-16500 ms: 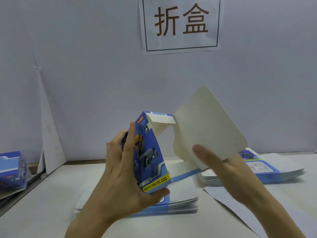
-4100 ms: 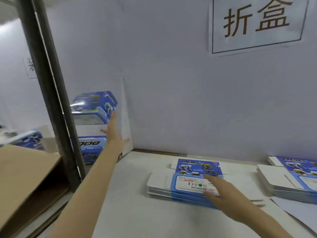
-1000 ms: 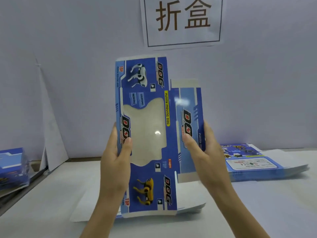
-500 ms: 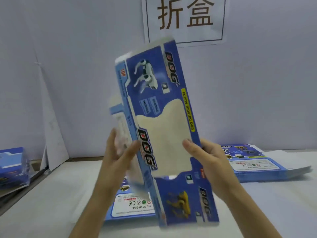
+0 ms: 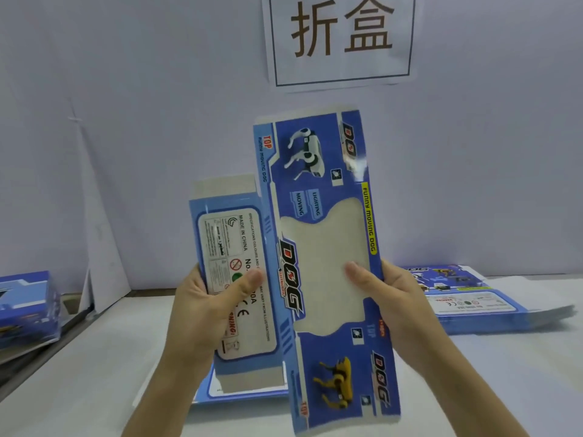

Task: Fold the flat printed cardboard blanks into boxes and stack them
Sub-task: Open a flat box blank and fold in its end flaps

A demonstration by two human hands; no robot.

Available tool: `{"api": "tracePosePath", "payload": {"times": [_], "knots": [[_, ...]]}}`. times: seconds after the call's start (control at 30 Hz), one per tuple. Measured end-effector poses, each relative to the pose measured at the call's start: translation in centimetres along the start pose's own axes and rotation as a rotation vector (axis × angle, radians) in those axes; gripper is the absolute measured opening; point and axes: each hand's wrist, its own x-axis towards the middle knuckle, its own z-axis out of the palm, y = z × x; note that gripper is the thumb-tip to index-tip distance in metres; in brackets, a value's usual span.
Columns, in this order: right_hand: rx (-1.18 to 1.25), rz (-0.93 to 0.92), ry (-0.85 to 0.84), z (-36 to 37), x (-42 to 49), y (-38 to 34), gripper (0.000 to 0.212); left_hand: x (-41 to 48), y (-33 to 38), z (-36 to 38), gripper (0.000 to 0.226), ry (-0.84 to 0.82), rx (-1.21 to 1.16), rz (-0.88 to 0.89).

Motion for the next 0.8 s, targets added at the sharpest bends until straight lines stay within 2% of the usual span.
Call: {"api": "tracePosePath", "payload": {"times": [0.1,0.3,0.4,0.47,0.5,0.57,0.63,0.67,0.73,0.8], "knots": [[0.003,-0.001,0.004,0.1,0.1,0.0,0.037,-0.2,0.2,0.4,0.055,0.024,0.005,0.041],[0.018,-0.009,0.053,-0.2,-0.1,-0.1,0.029,-0.4,0.2,1.2,0.047,0.07,0.039,0.089],[-0.032,-0.089,0.115,0.2,-0.2,-0.2,0.032,-0.5,0.0,2.1,0.066,0.096,0.191,0.069],[-0.12,-0.208,0.178,0.8,-0.1,0.1,0.023,-0.9,0.0,2.5,0.086,0.084,0.383,0.121],[-0.155,-0.256,0.174,1.3,-0.1,0.2,0.02,-1.1,0.0,2.7,0.09,0.031,0.398,0.168],[-0.236,-0.299,0.06,2.4,-0.4,0.4,0.039,-1.4,0.2,3.0,0.094,-0.214,0.212,0.207],[-0.412,-0.346,-0.131,3.3,-0.9,0.4,0.058,-1.6,0.2,2.8,0.101,-0.387,0.0,0.151],[-0.503,-0.363,-0.21,3.5,-1.2,0.4,0.063,-1.7,0.2,2.6,0.104,-0.411,-0.088,0.085],[-0.638,-0.352,-0.289,3.7,-1.5,0.1,0.062,-1.8,0.3,2.3,0.109,-0.361,-0.182,-0.091],[-0.634,-0.349,-0.285,3.3,-1.5,-0.4,0.052,-1.6,0.0,2.2,0.094,-0.291,-0.208,-0.134]]}}
